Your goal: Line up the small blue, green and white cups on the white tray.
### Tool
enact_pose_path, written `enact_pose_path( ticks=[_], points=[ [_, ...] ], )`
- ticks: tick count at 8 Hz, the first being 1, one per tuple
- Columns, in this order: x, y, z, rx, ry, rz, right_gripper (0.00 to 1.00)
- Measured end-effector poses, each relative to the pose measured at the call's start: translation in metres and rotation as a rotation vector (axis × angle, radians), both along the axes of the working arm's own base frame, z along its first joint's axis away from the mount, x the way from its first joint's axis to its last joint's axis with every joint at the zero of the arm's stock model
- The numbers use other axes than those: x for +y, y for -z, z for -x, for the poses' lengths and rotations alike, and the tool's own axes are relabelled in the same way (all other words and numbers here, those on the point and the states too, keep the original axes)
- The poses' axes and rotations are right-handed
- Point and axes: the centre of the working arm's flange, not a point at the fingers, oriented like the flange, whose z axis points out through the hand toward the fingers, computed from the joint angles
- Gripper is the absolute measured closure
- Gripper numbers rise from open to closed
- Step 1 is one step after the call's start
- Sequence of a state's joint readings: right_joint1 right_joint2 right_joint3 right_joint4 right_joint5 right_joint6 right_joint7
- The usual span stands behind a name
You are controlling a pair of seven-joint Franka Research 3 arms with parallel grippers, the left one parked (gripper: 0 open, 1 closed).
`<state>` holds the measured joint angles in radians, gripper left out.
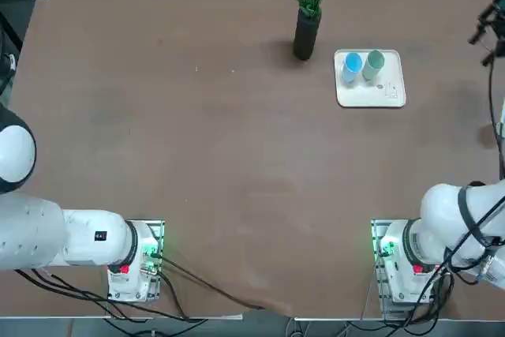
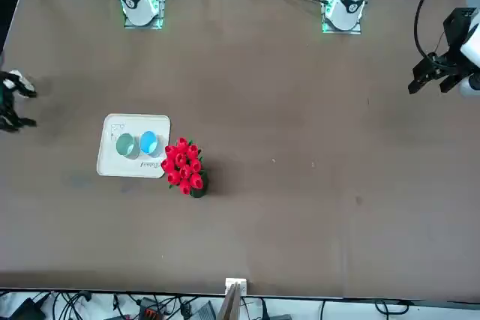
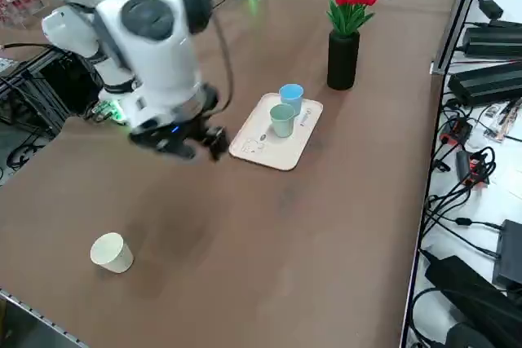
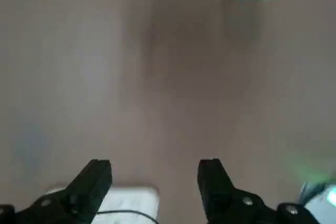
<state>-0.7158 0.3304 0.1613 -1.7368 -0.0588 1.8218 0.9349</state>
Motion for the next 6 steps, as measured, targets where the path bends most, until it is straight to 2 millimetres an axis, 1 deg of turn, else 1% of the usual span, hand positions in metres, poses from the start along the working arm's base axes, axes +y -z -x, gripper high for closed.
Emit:
enact_pose_path(
  ticks=[2, 3, 4, 5, 6],
  points=[
    [-0.072, 0.025, 0.037, -0.017, -0.024, 0.041, 0.00],
    [-0.108, 0.039, 0.061, -0.040, -0.046, 0.041, 0.00],
    [-0.134, 0.050, 0.081, -0.063, -0.077, 0.037, 0.00],
    [-0.154, 0.063, 0.098, -0.083, -0.109, 0.031, 0.00],
    [-0.166, 0.077, 0.108, -0.093, -0.123, 0.025, 0.00]
  ],
)
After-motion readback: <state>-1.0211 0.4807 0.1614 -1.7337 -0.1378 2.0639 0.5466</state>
